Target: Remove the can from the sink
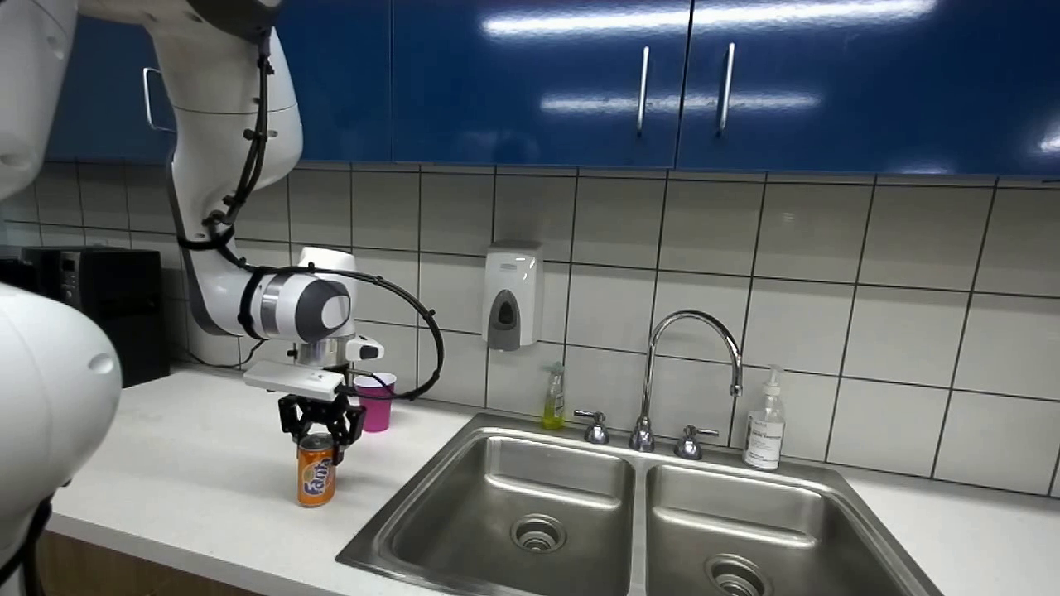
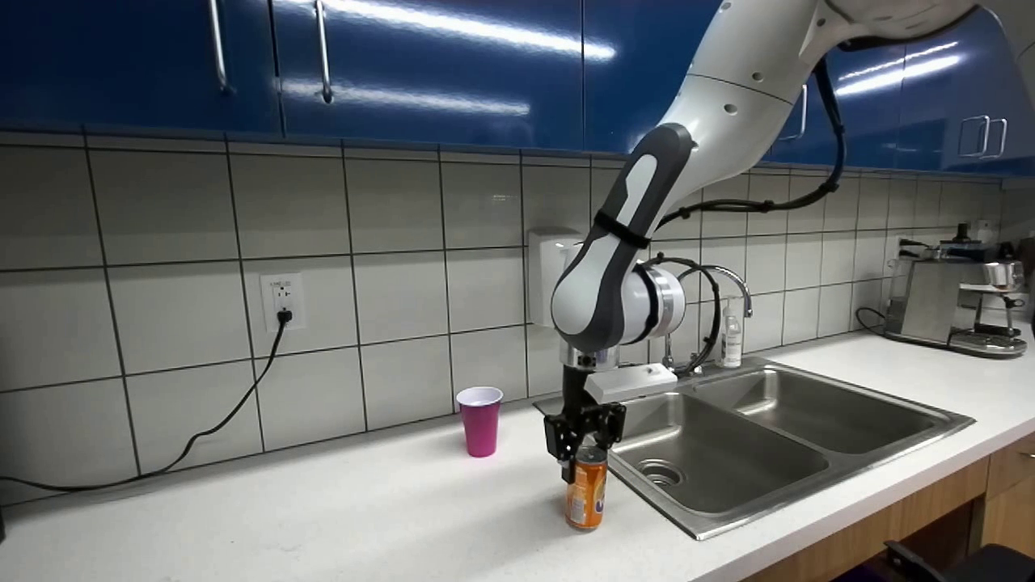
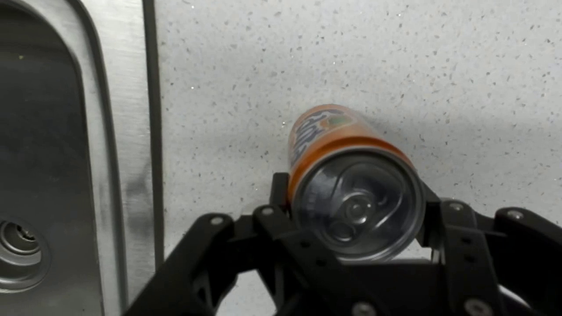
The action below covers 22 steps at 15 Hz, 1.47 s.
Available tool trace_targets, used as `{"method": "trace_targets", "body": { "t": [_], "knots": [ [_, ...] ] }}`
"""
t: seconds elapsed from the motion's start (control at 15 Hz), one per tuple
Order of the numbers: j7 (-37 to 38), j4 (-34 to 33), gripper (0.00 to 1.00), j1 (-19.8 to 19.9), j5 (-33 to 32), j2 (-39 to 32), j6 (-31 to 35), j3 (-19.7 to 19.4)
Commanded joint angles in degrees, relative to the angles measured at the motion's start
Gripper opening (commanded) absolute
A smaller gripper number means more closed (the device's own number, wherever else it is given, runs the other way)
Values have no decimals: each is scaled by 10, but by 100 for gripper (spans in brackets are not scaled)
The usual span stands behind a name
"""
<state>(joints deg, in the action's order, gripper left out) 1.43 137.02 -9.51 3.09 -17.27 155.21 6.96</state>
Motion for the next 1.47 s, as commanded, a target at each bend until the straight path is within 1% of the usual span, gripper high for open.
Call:
{"method": "trace_targets", "body": {
  "t": [0.0,0.2,0.33,0.4,0.47,0.53,1.0,1.4],
  "knots": [
    [43,-7,38,-17,-42,-5,4,-16],
    [56,-10,38,-24,-56,-10,0,-20],
    [67,-10,88,-29,-65,-12,0,-24],
    [71,-11,89,-30,-66,-11,-3,-24],
    [75,-11,93,-31,-65,-10,-5,-25],
    [80,-11,100,-31,-62,-8,-8,-25],
    [105,-11,100,-24,-44,28,-52,-21],
    [115,-5,100,-13,-39,79,-91,-23]
  ]
}}
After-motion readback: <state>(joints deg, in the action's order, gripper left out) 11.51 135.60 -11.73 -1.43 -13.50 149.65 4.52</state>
